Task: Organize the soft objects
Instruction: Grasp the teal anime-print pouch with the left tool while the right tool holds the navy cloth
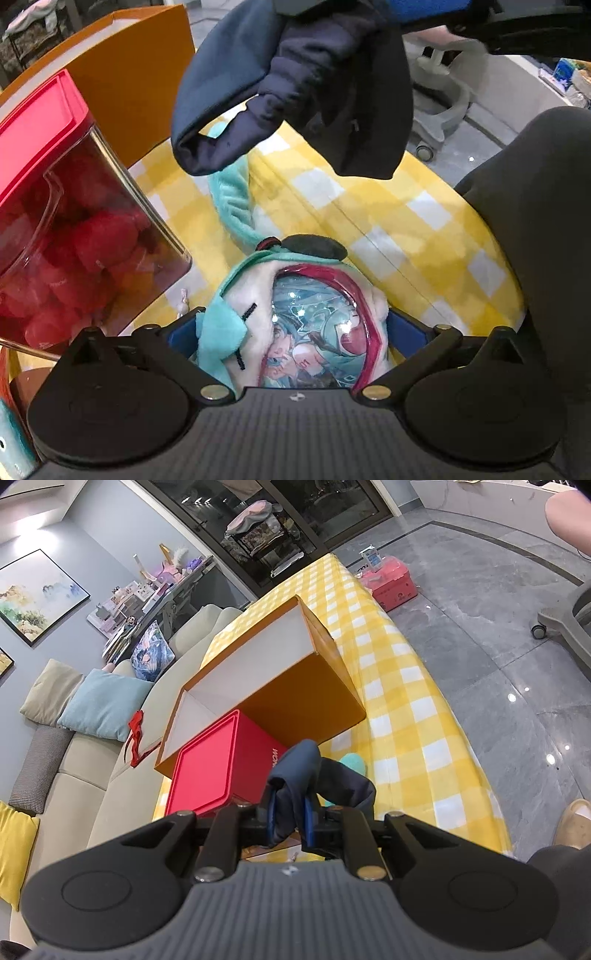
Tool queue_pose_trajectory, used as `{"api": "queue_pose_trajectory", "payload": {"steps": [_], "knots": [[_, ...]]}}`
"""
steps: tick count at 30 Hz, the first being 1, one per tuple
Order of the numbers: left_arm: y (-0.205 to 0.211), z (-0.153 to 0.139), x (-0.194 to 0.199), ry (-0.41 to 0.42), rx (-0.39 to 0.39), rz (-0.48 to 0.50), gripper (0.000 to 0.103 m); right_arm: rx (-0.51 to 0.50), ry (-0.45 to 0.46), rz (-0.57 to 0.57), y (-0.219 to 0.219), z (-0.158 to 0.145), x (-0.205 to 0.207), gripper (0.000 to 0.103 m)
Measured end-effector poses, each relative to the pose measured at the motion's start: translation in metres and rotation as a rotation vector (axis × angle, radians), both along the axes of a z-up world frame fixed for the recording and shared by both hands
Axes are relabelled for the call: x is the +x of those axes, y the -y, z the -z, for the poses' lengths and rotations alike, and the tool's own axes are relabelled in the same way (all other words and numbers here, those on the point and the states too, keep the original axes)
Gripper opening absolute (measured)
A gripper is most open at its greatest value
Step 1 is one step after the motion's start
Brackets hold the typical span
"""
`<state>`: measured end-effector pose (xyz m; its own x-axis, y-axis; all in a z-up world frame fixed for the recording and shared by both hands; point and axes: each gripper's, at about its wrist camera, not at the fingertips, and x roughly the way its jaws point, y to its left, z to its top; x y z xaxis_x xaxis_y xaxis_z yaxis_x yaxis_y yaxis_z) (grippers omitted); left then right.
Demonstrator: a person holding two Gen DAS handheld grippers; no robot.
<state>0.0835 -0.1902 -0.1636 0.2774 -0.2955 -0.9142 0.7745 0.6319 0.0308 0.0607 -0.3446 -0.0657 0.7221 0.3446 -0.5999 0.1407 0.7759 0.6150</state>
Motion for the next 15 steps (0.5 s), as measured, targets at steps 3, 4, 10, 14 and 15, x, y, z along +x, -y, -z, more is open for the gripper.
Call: {"api": "queue_pose_trajectory", "payload": {"steps": [3, 4, 10, 14, 15], "knots": [[0.009, 0.001, 0.004, -0.032, 0.037, -0.041, 0.103, 0.001, 0.001, 0.002, 0.0, 0.0, -0.001, 0.013], [0.011, 0.0, 0.006, -0.042, 0.05, -0.051, 0.103, 0.0, 0.002, 0.003, 0.0, -0.001, -0.001, 0.013], [0.01, -0.008, 0.01, -0.094, 0.05, -0.097, 0.103, -0.007, -0.001, -0.003, -0.002, -0.001, -0.002, 0.013], [-0.002, -0.018, 0.009, -0.096, -0.007, -0.138, 0.103, -0.008, -0.001, 0.003, -0.001, -0.002, -0.003, 0.013], [-0.006, -0.021, 0.009, -0.095, -0.026, -0.147, 0.103, -0.007, 0.0, 0.004, -0.001, -0.002, -0.003, 0.013]]}}
